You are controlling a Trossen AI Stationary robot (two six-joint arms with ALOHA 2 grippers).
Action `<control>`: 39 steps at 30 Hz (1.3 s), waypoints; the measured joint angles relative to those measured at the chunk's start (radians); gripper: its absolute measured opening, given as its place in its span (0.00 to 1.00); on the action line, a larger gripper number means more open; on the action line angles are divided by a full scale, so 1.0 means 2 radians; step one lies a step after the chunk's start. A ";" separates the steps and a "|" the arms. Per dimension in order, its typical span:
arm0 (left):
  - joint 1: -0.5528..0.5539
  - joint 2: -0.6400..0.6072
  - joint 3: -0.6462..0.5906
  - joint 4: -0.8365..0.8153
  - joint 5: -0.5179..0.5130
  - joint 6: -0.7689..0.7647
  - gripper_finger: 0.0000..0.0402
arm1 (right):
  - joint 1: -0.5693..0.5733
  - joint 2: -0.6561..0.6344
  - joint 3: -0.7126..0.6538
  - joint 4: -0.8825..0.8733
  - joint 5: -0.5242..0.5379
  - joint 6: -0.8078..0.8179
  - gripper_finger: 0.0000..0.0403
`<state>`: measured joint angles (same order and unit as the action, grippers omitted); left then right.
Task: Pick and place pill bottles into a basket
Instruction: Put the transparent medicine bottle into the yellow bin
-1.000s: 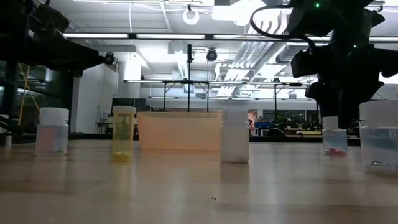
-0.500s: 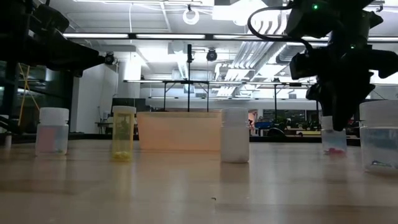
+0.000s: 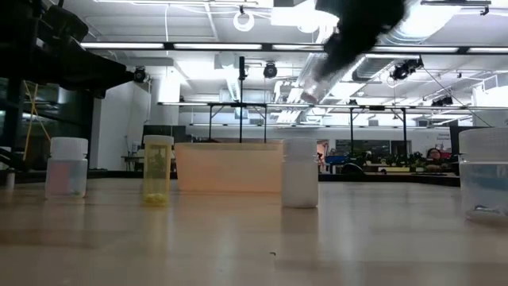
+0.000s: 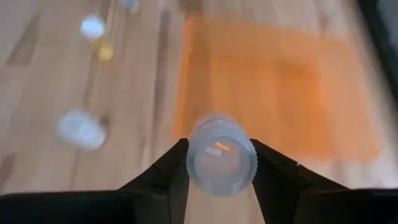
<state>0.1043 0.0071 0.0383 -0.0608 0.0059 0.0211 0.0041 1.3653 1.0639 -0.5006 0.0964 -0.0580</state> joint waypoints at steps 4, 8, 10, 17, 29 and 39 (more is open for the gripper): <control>0.000 0.000 0.000 0.000 0.000 0.000 0.48 | -0.029 0.057 0.065 -0.006 -0.014 -0.070 0.31; 0.000 0.000 0.000 0.000 0.000 0.000 0.48 | -0.050 0.126 0.133 -0.046 -0.052 -0.105 0.33; 0.000 0.000 0.000 0.000 0.000 0.000 0.48 | -0.056 0.161 0.162 -0.079 -0.063 -0.109 0.36; 0.000 0.000 0.000 0.000 0.000 0.000 0.48 | -0.062 0.239 0.201 -0.126 -0.091 -0.112 0.33; 0.000 0.000 0.000 0.000 0.000 0.000 0.48 | -0.062 0.291 0.201 -0.132 -0.128 -0.108 0.37; 0.000 0.000 0.000 0.000 0.000 0.000 0.48 | -0.065 0.293 0.201 -0.133 -0.156 -0.117 0.41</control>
<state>0.1043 0.0071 0.0383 -0.0608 0.0067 0.0208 -0.1258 1.9507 1.4654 -0.7658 -0.2147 -0.2913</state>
